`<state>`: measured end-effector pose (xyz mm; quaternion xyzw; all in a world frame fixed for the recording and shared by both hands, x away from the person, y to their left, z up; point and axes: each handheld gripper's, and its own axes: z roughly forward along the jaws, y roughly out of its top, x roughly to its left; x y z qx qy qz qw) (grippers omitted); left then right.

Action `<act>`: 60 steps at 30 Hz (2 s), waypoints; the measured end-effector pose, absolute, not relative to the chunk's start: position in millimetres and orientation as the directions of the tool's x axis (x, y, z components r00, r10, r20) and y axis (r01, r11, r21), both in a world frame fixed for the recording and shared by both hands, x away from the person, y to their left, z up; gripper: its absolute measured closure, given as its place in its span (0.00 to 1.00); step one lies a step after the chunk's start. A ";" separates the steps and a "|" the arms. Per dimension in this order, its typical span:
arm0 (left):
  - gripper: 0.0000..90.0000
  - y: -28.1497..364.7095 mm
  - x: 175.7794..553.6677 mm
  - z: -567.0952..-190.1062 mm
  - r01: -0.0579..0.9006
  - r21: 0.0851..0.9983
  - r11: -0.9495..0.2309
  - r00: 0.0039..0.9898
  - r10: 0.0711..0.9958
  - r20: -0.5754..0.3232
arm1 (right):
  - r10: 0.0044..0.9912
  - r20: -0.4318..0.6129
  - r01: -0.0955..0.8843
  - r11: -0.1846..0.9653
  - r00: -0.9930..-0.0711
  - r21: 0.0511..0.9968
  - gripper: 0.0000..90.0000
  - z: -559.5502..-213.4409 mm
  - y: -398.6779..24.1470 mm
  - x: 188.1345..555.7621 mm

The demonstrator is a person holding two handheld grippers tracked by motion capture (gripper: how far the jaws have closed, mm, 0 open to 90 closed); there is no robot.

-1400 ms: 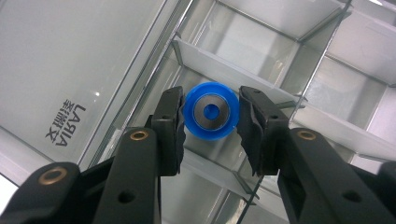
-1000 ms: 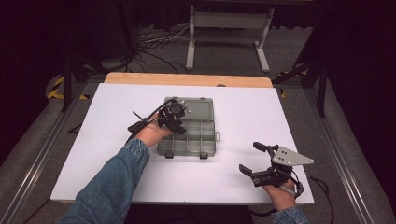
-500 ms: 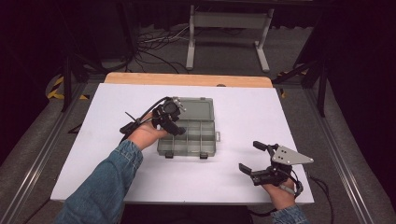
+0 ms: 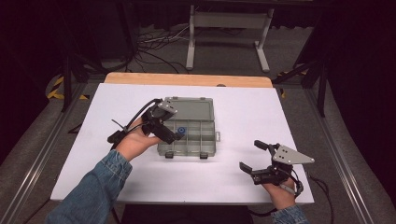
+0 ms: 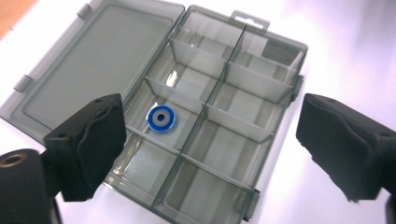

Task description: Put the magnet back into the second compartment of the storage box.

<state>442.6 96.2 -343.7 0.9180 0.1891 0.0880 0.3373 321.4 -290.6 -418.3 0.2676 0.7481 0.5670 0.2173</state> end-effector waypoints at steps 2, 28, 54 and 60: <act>0.08 100.9 436.9 -340.9 0.283 0.672 -0.684 0.913 0.406 0.029 | 0.649 -0.021 0.155 0.214 -0.761 0.964 0.04 -418.5 -291.0 321.4; 0.02 176.1 370.6 -360.8 0.197 0.877 -0.439 0.860 0.507 0.061 | 0.659 -0.026 0.146 0.205 -0.752 0.968 0.02 -419.9 -293.2 319.4; 0.03 239.4 346.3 -431.3 0.092 0.990 -0.108 0.816 0.578 -0.012 | 0.676 -0.059 0.122 0.218 -0.734 0.968 0.01 -423.5 -294.6 319.7; 0.03 244.4 345.8 -445.8 0.070 0.987 -0.148 0.810 0.585 0.030 | 0.685 -0.062 0.112 0.207 -0.725 0.972 0.00 -427.6 -298.1 320.1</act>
